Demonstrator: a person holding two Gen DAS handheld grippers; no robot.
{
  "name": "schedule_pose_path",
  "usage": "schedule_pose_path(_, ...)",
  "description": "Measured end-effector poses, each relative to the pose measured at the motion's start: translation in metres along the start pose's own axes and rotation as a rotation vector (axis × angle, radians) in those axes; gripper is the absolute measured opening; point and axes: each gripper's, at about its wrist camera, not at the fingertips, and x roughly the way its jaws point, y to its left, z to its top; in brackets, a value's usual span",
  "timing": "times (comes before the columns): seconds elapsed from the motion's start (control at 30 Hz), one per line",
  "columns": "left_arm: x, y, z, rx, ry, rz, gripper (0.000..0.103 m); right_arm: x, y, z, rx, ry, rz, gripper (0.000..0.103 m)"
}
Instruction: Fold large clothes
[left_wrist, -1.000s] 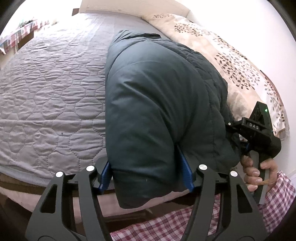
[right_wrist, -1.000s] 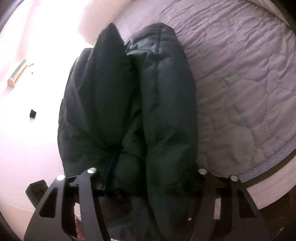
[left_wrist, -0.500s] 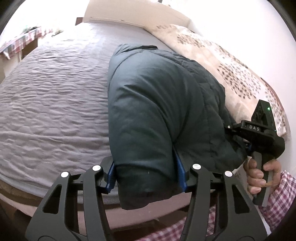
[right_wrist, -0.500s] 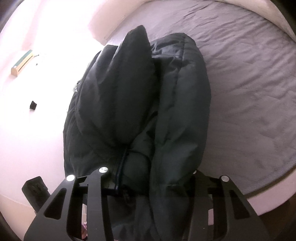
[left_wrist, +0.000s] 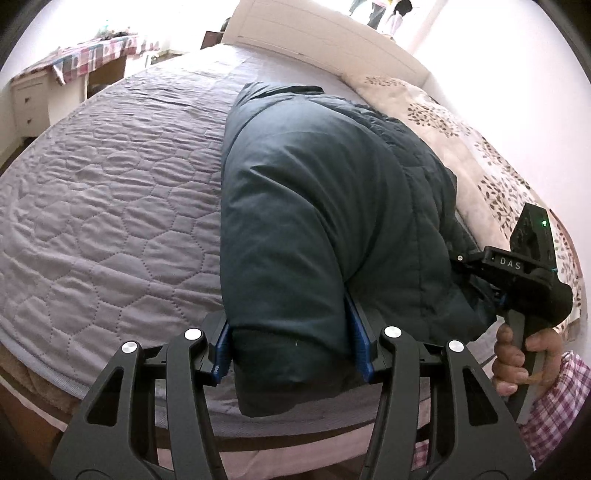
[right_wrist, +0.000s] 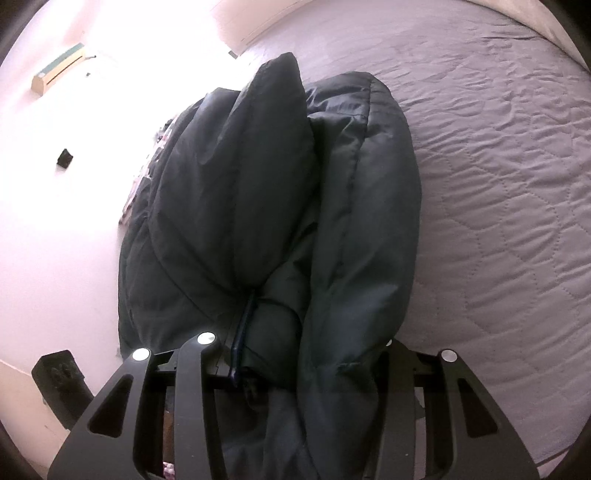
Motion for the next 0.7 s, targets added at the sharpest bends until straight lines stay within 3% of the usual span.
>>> schedule_pose_path(0.27, 0.000, -0.009, 0.000, 0.038, -0.008, 0.031, 0.053, -0.008, -0.014, -0.008, 0.044, -0.039, 0.020, 0.041)
schedule_pose_path(0.33, 0.000, -0.009, 0.000, 0.031, -0.004, 0.033, 0.054, -0.008, -0.013, -0.010, 0.052, -0.042, 0.011, 0.046)
schedule_pose_path(0.4, 0.000, -0.009, 0.000, 0.011, 0.002, 0.036, 0.057, -0.009, -0.015, -0.013, 0.062, -0.046, -0.021, 0.063)
schedule_pose_path(0.47, -0.004, -0.010, 0.000, -0.004, 0.014, 0.058, 0.062, -0.012, -0.014, -0.015, 0.073, -0.055, -0.062, 0.070)
schedule_pose_path(0.7, -0.043, -0.028, -0.006, 0.039, -0.039, 0.141, 0.076, -0.068, -0.001, -0.026, -0.012, -0.138, -0.094, 0.071)
